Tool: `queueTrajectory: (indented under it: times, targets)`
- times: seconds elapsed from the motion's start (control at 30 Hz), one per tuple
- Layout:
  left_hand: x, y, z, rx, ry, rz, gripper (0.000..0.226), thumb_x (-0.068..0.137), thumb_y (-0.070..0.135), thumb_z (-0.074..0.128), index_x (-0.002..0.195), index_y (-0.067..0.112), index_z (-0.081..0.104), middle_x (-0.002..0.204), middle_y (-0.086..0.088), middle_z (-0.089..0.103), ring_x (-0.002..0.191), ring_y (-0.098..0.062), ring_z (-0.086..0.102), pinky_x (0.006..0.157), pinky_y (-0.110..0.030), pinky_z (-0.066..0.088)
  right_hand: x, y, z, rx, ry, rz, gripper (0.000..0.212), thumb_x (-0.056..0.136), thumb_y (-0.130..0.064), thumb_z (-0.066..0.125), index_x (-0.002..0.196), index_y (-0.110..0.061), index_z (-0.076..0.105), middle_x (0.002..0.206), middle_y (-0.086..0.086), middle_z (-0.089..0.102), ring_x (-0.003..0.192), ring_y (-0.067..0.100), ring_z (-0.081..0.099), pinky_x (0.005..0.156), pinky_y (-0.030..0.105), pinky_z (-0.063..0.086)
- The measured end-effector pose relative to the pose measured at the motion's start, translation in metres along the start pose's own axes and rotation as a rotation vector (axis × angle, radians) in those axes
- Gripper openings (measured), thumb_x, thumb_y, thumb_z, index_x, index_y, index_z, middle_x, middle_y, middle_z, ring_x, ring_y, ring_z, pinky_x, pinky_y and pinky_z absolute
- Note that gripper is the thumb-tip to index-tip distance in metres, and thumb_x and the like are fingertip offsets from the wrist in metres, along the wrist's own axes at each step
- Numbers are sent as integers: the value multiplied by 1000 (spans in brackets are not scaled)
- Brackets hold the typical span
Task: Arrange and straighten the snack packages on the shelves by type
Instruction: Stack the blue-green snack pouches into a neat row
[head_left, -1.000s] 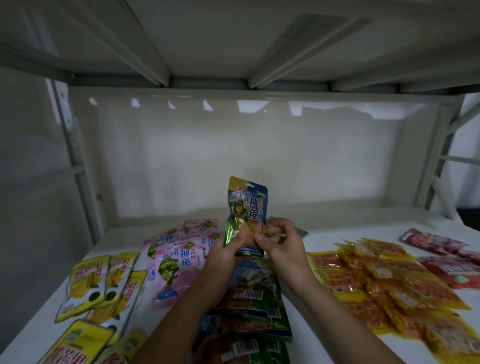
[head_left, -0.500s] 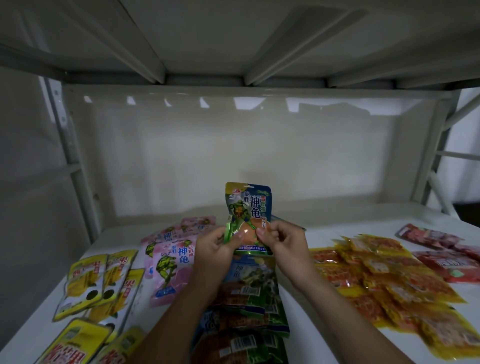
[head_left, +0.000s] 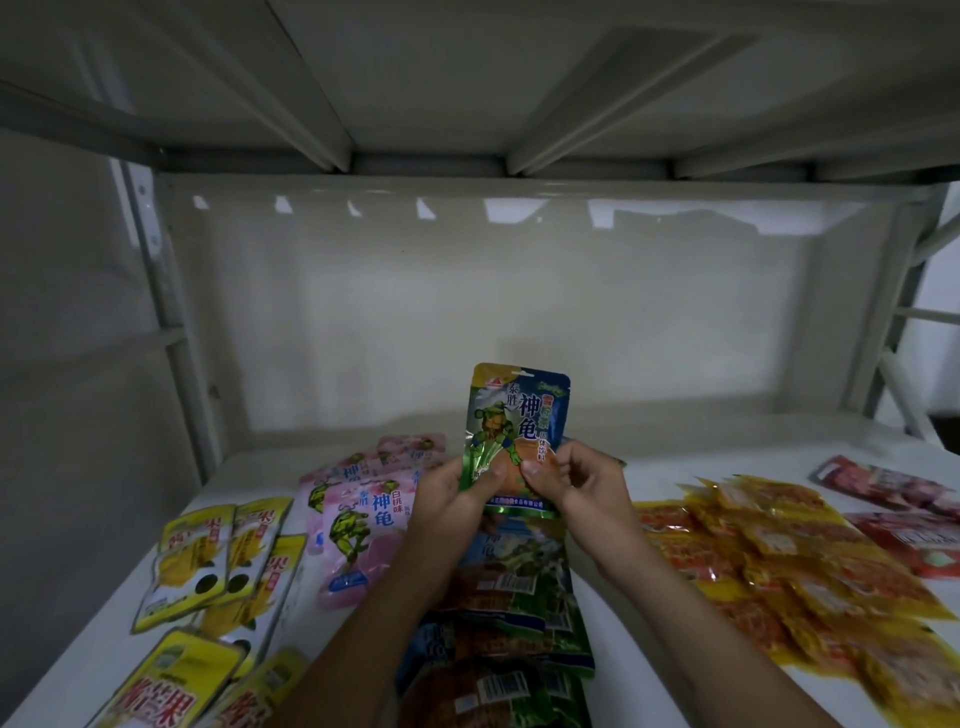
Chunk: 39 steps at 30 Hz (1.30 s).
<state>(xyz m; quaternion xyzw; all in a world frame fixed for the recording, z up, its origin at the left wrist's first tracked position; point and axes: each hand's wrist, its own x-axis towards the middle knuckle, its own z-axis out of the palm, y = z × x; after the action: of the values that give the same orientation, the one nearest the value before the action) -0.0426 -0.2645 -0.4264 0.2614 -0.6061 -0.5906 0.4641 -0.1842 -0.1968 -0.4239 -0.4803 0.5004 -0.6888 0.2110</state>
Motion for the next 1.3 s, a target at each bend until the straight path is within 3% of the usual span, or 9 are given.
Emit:
queueTrajectory:
  times: [0.13,0.23,0.37,0.47,0.67,0.87,1.07,1.2,1.3]
  targets:
    - [-2,4,-2,-16,-27,16,13,100,14,67,91,14,77,80,0,78,64,-10,69,55,-19,50,-2,-1,0,10,-39,-19,31,91,-3,77,70,-7,54,59,-8,55,59,6,51,58,16,43]
    - [-4,5,-4,13,-51,52,13,100,12,65,96,13,78,87,-2,80,78,-12,75,64,-22,54,-3,-1,1,16,-31,-40,22,88,-5,79,76,3,62,69,-2,71,65,5,65,63,17,51]
    - [-3,2,-6,19,-40,74,10,98,9,69,103,9,77,97,-12,80,91,-27,76,85,-42,60,-2,2,3,31,-23,-47,12,92,-2,75,103,4,75,96,11,80,84,15,75,73,22,57]
    - [-2,0,-3,11,-17,54,12,95,11,72,106,8,76,101,-12,80,98,-33,76,91,-50,59,0,6,3,-3,-7,-39,10,95,0,72,104,1,77,96,11,80,86,17,75,74,24,59]
    - [1,0,-4,118,12,122,10,99,14,69,99,16,79,95,-3,81,91,-20,78,84,-37,62,5,14,3,-110,-9,-44,16,93,-8,77,93,7,73,86,27,71,72,15,61,63,24,47]
    - [1,-2,-9,-13,-16,12,14,95,14,73,108,11,77,105,-10,80,100,-31,76,92,-48,60,-4,11,9,-5,-59,8,18,102,-20,66,109,-8,78,99,9,80,96,28,76,86,37,60]
    - [1,-3,-5,76,-8,93,12,97,8,69,105,10,78,101,-6,81,97,-25,77,87,-37,62,3,10,2,81,-40,64,11,97,-12,71,102,-7,80,96,9,81,88,22,77,74,28,60]
    - [1,-4,-5,136,-17,129,15,101,8,64,96,5,78,94,-10,80,89,-24,77,86,-42,61,4,8,0,115,-62,92,12,93,-7,74,104,-3,78,93,6,82,81,14,77,69,20,57]
    - [0,-1,-3,49,-21,72,13,100,9,65,105,10,77,102,-9,81,99,-28,77,92,-47,60,3,7,3,168,-57,83,17,93,-8,73,107,0,77,94,7,82,82,15,77,69,21,58]
